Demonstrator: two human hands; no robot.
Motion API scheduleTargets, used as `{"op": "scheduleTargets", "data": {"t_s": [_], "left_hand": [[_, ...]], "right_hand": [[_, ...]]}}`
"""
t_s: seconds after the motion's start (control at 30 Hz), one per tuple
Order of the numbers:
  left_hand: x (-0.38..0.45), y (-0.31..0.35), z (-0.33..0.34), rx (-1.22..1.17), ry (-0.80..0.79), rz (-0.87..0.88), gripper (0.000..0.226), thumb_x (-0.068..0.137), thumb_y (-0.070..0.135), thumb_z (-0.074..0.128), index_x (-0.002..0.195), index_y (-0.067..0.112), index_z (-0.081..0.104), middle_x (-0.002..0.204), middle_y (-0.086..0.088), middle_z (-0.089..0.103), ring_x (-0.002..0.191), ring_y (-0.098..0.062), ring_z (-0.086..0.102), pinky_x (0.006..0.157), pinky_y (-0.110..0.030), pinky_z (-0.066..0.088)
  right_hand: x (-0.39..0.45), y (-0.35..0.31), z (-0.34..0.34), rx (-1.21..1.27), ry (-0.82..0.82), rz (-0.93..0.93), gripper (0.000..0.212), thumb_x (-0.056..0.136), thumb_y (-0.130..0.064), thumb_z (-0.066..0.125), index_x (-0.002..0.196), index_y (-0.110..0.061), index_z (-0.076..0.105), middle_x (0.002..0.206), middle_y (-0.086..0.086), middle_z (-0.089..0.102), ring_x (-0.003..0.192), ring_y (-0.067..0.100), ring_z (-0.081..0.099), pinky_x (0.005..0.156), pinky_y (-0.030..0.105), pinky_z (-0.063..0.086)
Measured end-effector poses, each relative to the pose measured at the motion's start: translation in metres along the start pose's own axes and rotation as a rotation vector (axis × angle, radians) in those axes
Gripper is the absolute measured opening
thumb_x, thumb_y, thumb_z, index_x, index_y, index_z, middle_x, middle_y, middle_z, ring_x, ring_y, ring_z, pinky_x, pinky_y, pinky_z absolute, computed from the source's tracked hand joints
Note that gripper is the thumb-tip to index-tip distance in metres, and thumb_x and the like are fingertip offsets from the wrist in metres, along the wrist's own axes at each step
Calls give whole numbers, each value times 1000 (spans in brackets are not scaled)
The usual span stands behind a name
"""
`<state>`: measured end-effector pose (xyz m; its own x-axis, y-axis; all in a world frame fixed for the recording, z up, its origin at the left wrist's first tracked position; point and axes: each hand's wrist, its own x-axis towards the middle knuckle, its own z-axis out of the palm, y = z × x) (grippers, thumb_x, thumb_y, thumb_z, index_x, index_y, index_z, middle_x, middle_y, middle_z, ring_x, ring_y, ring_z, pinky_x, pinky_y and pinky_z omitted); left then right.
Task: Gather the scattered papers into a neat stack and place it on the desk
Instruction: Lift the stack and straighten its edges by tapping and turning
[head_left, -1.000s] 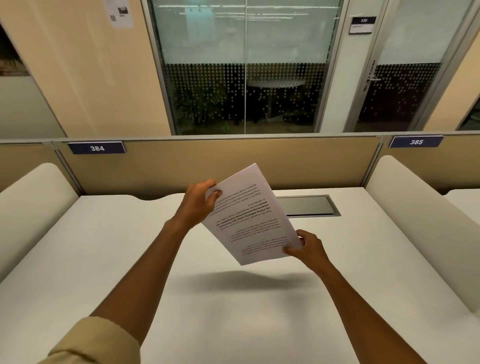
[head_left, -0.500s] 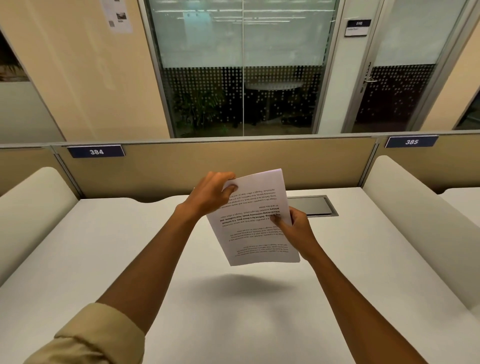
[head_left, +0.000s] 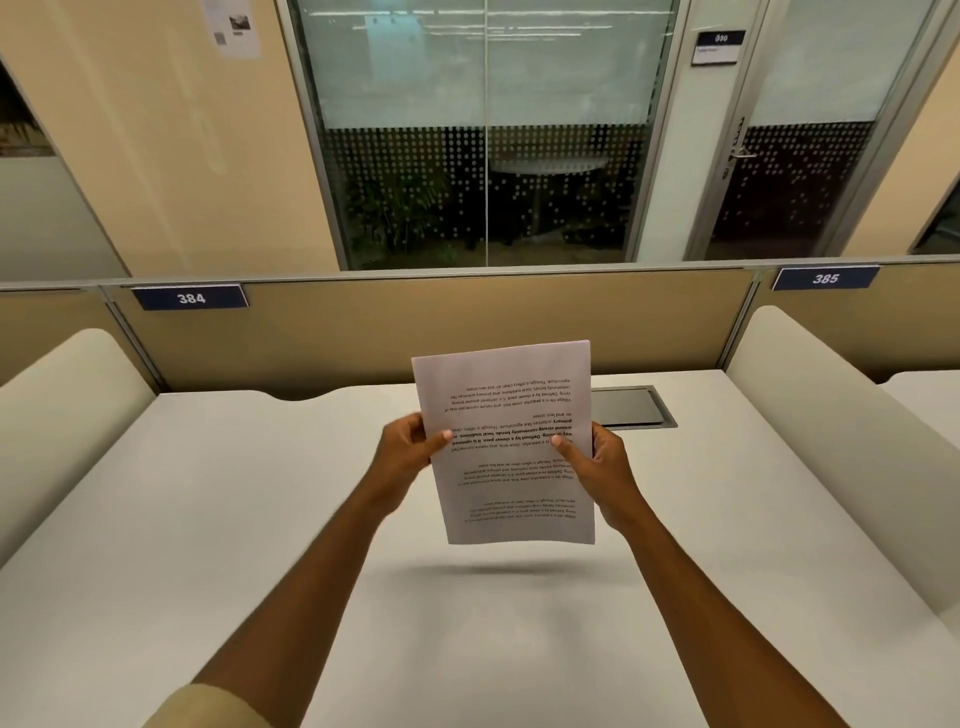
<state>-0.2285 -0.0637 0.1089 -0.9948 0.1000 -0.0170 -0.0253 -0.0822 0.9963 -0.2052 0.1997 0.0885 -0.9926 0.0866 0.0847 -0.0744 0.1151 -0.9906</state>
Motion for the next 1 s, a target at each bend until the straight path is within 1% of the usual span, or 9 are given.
{"op": "scheduleTargets", "data": {"t_s": [0.07,0.17,0.37,0.47,0.53,0.63,0.77,0.87,1.0], "left_hand": [[-11,-17,8,42,57,15,19,90,7,63,108,10,67,107,-12,73,98,-34,70,80,-39,60],[-20,-32,21,136,228,54,12,92,13,59,102,16,66,103,-6,72,92,-28,71,77,-40,61],[-28,-38,34,299,392,195,11,96,16,53,98,22,61,95,0,69,83,-18,68,70,-27,57],[-33,-50,34,320,414,221,11,96,17,53,98,23,62,89,8,67,80,-15,68,62,-15,55],[-38,-64,33,340,408,191,11,95,17,54,102,19,63,90,7,68,81,-16,68,62,-15,55],[-45,-89,26,359,384,111,11,96,11,52,101,12,63,96,-1,69,86,-19,66,72,-26,58],[-47,-97,20,373,368,95,19,95,5,51,91,21,61,91,5,67,84,-17,65,64,-13,54],[-41,-93,20,407,374,116,17,95,6,51,89,19,60,89,5,67,82,-16,65,66,-15,52],[-35,-88,18,413,402,165,17,96,9,52,86,21,60,85,12,65,77,-11,65,57,-9,51]], "right_hand": [[-1,5,4,-7,3,14,19,90,-26,65,108,-28,61,103,-3,72,84,21,72,61,24,59],[-4,13,11,-24,31,34,26,91,-26,64,116,-20,60,106,2,71,88,24,71,69,30,61],[-4,18,22,-5,100,57,28,91,-23,64,118,-25,56,108,0,68,91,22,68,74,37,61],[-7,26,24,-15,109,74,29,90,-21,64,116,-29,54,107,-2,66,92,20,67,73,32,60],[-13,39,26,-26,93,95,28,92,-20,63,115,-32,52,107,-4,65,96,19,66,72,27,58],[-23,61,27,-51,78,157,30,95,-19,58,123,-25,51,115,1,63,106,24,63,81,34,58],[-21,68,27,-64,77,185,35,96,-18,56,130,-20,48,121,5,62,110,26,61,88,42,57],[-17,64,28,-72,73,178,34,96,-19,54,129,-24,47,120,2,61,107,23,62,85,38,58],[-13,62,29,-51,81,167,34,96,-19,54,128,-25,47,117,2,62,105,21,62,87,43,58]]}}
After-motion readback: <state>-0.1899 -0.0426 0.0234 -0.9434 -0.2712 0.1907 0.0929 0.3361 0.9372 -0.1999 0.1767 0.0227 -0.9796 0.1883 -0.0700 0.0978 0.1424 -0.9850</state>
